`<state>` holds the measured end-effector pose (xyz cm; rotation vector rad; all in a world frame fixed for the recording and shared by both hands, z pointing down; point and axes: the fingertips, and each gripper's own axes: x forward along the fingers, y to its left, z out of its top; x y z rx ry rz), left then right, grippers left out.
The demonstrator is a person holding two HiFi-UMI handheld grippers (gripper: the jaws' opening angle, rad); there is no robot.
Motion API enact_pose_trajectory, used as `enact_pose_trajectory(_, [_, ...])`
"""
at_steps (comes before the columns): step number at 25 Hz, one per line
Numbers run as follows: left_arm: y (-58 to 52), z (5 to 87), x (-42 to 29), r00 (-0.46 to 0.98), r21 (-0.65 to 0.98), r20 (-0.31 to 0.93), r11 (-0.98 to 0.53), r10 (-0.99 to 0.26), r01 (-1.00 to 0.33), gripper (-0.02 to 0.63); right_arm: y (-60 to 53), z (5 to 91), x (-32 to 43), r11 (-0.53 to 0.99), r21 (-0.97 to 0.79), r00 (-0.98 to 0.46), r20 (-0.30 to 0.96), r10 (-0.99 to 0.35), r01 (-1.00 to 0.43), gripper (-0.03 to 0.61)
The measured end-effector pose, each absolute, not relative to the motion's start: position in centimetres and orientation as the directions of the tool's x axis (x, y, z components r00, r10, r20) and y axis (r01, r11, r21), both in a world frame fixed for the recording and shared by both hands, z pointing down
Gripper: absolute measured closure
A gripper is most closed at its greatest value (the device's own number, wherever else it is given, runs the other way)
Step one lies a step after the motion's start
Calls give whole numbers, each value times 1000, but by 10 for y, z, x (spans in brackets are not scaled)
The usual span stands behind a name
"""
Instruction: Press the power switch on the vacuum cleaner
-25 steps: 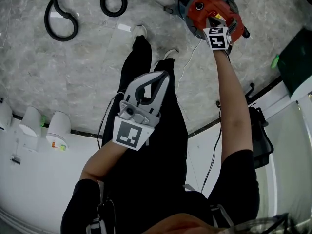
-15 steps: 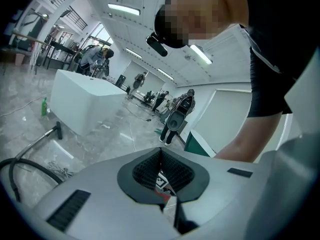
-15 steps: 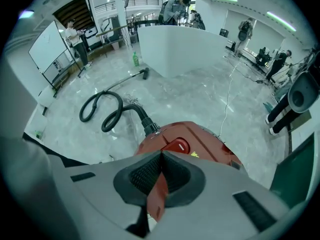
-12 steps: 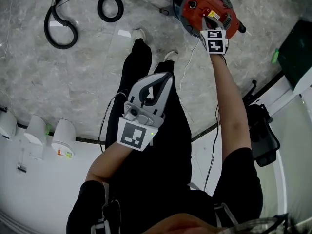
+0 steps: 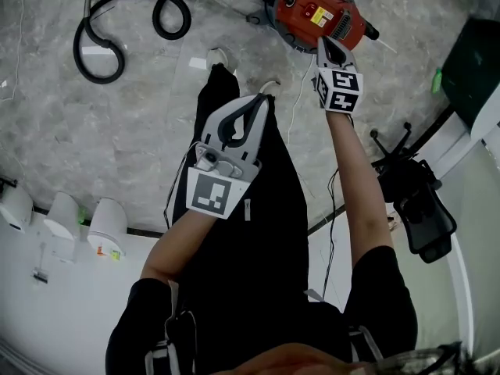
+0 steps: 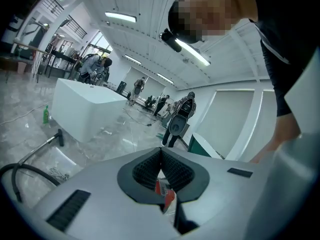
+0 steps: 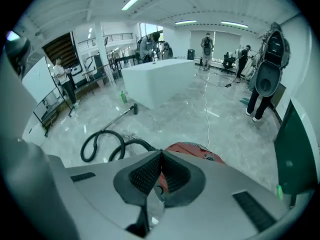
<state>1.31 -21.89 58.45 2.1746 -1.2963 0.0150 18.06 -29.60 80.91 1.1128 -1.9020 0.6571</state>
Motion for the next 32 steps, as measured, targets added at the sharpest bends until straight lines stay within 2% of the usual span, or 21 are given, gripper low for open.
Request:
enact_pose_trajectory(9, [-199, 531, 53, 572, 474, 266, -412, -776, -778, 595, -246, 647, 158, 384, -138, -370, 674, -639, -913, 563])
enact_pose_trajectory(19, [-183, 462, 91, 587, 390, 225, -480, -778, -786, 595, -181, 522, 214, 307, -128, -327, 529, -783, -943, 563])
enact_pose_trajectory(23, [-159, 432, 119, 602, 371, 201, -509, -773, -777, 595, -151, 471, 216, 321, -221, -388, 439, -811, -921, 563])
enact_pose_trajectory(32, [-131, 345, 168, 642, 344, 59, -588, -764, -732, 595, -115, 358, 239, 363, -212, -410, 251, -877, -907, 563])
